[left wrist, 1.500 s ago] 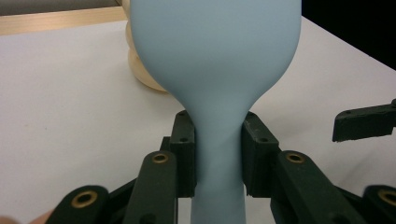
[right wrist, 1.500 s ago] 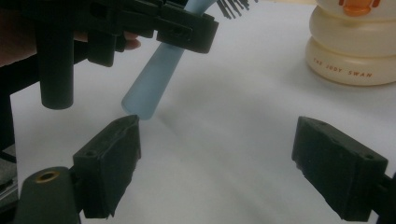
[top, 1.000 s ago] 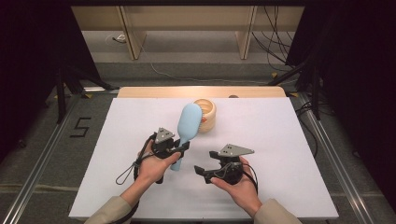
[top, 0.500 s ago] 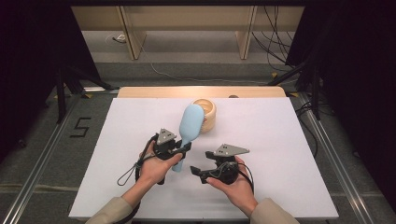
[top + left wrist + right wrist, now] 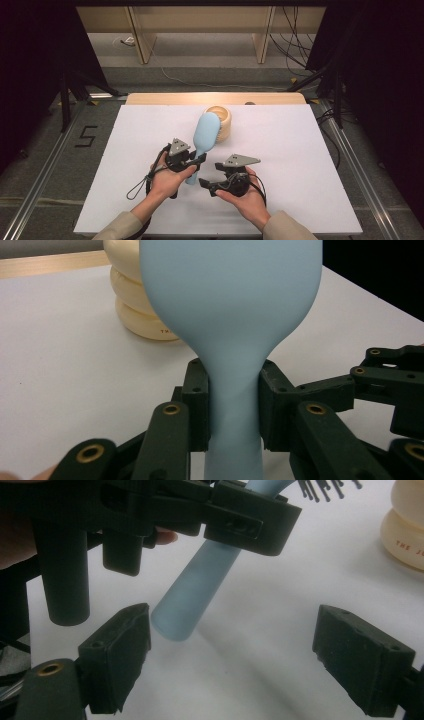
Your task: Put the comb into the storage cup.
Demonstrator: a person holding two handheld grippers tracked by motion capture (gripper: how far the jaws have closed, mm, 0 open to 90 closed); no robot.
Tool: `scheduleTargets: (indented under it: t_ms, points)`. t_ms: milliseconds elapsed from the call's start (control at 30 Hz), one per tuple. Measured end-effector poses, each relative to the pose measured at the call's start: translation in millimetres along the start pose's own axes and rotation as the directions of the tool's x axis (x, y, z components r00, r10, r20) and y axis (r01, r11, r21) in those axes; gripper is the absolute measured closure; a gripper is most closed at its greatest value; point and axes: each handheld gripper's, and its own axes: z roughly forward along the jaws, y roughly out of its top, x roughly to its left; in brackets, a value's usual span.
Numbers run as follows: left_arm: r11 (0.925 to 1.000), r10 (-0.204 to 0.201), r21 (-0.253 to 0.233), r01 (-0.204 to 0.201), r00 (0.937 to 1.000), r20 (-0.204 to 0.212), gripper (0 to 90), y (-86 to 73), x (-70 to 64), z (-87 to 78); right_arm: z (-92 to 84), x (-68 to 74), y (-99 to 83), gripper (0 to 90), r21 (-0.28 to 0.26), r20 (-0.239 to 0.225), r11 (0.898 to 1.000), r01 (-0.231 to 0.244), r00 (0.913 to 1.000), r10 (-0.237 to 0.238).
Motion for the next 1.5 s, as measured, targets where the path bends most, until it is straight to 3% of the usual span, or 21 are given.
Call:
scheduleTargets:
  t_ms: [1500]
  points:
    - [1.0,-0.005,-0.006,0.005,0.9991,0.042,69.5,0.0,-12.3,-1.3,19.6,3.6,4.1,16.9,0.004,-0.019,1.0,-0.02,0.9996,0.02]
